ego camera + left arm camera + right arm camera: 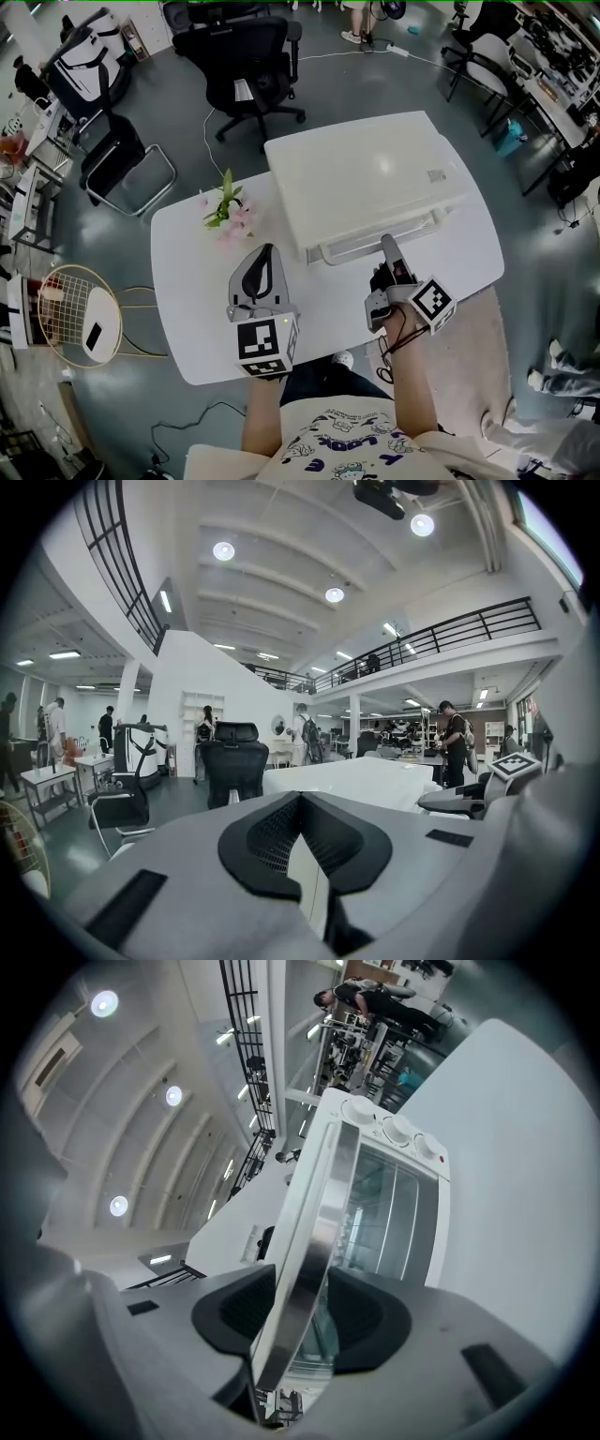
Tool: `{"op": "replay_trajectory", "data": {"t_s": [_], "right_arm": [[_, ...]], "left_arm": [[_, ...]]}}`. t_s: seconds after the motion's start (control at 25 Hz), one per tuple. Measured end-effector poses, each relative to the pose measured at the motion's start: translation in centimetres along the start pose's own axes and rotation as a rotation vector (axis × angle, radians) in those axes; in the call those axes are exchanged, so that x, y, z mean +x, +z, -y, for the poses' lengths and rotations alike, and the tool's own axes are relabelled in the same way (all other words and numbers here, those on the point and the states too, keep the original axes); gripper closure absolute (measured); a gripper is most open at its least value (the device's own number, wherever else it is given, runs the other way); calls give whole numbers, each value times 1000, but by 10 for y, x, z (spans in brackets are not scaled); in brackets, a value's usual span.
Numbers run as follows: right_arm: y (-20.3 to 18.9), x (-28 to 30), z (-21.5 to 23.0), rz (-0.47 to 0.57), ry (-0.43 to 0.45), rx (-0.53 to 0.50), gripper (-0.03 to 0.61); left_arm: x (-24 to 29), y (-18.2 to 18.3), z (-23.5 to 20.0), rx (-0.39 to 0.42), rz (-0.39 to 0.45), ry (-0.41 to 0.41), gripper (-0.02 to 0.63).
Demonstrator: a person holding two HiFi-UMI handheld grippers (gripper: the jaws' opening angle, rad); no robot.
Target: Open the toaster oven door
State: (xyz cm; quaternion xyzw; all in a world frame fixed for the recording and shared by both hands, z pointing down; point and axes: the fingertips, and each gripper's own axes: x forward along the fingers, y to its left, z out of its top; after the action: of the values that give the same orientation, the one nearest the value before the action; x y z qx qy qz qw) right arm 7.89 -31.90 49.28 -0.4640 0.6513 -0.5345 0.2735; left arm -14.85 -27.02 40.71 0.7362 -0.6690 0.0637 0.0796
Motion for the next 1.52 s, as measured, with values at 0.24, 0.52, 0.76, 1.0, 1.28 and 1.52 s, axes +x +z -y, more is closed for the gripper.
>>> {"op": "replay_trajectory", "data": {"t_s": [0.24,0.52,0.76,1.0,1.28,1.52], "right_arm": [[0,0,6,-9,-18,26,443],[1,1,5,-28,-53,0,446],[1,-2,6,-44,-102,-35,446],[0,-6,9,-48,-135,-46,449],[-3,-25,14,-56,-165,-48,449],[-6,-47,24,-62,-181,-40,449]], "left_arm": [[1,-1,2,0,-1,0,611],[0,0,5,2,0,-2,611],[-5,-2,8,2,-1,-2,611],[-10,-4,9,0,0,-2,611],[-19,-6,17,3,-4,-12,611],[-24,-9,28,4,-3,-31,611]]}}
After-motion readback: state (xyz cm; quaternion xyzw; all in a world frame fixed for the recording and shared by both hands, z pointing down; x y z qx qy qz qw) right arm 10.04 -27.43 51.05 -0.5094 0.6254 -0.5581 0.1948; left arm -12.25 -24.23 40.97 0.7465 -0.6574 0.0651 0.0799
